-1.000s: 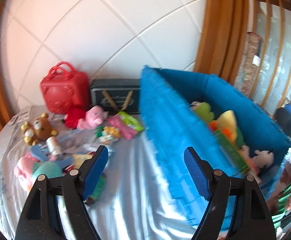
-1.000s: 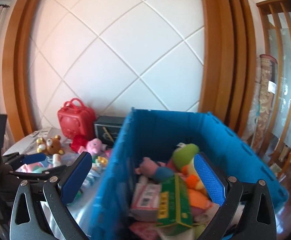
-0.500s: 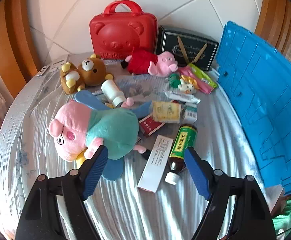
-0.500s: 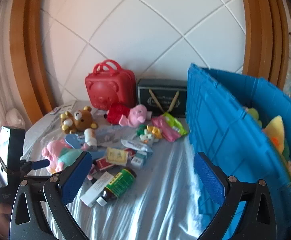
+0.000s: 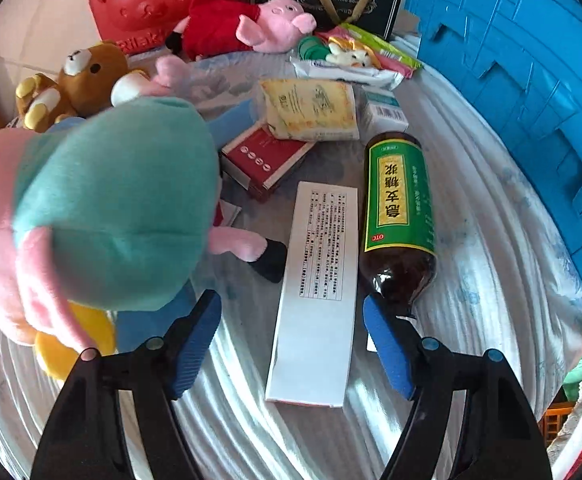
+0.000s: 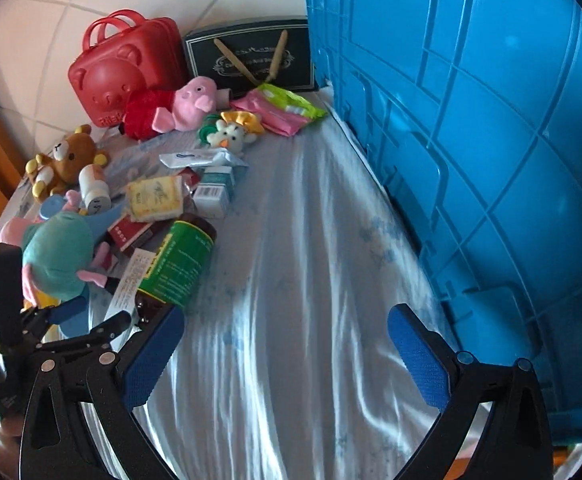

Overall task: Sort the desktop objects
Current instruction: 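Grasp the white paper box with left gripper while right grasps the green-labelled brown bottle, then lift the white box and bottle and carry both over the blue crate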

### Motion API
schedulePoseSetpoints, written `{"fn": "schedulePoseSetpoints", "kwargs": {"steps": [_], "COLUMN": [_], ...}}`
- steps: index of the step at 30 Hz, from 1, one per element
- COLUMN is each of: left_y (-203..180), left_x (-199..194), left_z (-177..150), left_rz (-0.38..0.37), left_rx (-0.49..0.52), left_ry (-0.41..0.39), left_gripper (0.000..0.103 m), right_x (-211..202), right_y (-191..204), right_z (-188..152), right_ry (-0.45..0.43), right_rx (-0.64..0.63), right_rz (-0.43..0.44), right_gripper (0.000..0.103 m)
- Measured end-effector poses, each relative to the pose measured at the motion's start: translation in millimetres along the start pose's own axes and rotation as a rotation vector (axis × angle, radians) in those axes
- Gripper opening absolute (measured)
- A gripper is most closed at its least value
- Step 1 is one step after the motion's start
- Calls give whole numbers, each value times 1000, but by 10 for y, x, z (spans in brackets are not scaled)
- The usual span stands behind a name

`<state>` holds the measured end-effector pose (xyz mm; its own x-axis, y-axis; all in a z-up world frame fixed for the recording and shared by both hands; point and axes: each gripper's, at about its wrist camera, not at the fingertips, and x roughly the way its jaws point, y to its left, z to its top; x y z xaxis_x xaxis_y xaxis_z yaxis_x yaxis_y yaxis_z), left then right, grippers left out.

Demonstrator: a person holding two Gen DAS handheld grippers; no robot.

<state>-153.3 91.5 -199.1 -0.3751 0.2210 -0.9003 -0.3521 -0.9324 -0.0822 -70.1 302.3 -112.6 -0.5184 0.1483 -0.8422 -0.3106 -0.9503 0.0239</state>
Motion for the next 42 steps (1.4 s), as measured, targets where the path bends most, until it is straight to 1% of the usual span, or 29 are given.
{"fn": "schedulePoseSetpoints", "kwargs": {"steps": [1,2,3,4,5,8,10,11,14,16,19,21,22,24,26,27,28,29,30,32,34,37,38,40,41,42], "left_y": [5,11,-4,-42,-66,-57,-6,26,127,157,150,156,167,167,171,171,178,180,183,181,165,132,119,90,74,62], "left_x": [95,188,210,207,216,121,62,62,146,184,189,197,205,210,198,205,206,213,219,233,248,272,277,271,257,238], "left_z": [10,22,31,46,59,49,31,31,53,64,85,88,93,98,88,98,103,110,115,120,127,149,155,154,143,128], "left_rz": [-4,-12,4,18,11,-7,8,9,-33,-39,-41,-51,-57,-59,-57,-56,-56,-59,-59,-55,-48,-36,-31,-21,-17,-8], "left_rx": [-8,-16,-10,10,19,-2,-9,-12,-45,-53,-57,-66,-72,-71,-71,-70,-72,-72,-71,-66,-56,-46,-46,-45,-41,-36], "left_ry": [18,39,21,5,17,-6,-27,-26,14,17,10,8,8,8,7,8,8,8,9,11,12,15,17,21,19,17], "left_gripper": [65,62,58,43,42,41,41,41,41,41,41,41,41,41,41,41,41,41,41,41,41,41,41,41,41,41], "right_x": [31,56,89,120,152,285,400,458,681,815,965,1032,1055,1123,1205,1239,1286,1331,1354,1330,1314,1358,1388,1459,1480,1469], "right_y": [-19,-23,-26,-5,12,104,184,226,375,476,659,742,767,831,896,913,934,940,944,946,906,852,846,839,839,842], "right_z": [-14,-22,-37,-45,-55,-59,-30,-8,73,126,202,238,250,281,296,300,299,293,285,269,246,257,265,262,253,247], "right_ry": [12,22,34,41,48,75,94,102,141,167,196,202,207,225,249,255,267,287,301,297,300,309,312,319,328,324], "right_rx": [15,25,35,39,41,42,42,43,63,70,60,45,39,31,24,22,21,29,32,-4,-13,-17,-18,-20,-22,-31], "right_rz": [1,1,2,2,2,24,53,66,139,177,188,170,168,181,188,188,199,218,220,174,161,167,165,176,184,183], "right_gripper": [103,103,103,103,103,103,103,103,103,103,103,103,101,82,78,72,70,63,53,53,53,54,57,57,52,52]}}
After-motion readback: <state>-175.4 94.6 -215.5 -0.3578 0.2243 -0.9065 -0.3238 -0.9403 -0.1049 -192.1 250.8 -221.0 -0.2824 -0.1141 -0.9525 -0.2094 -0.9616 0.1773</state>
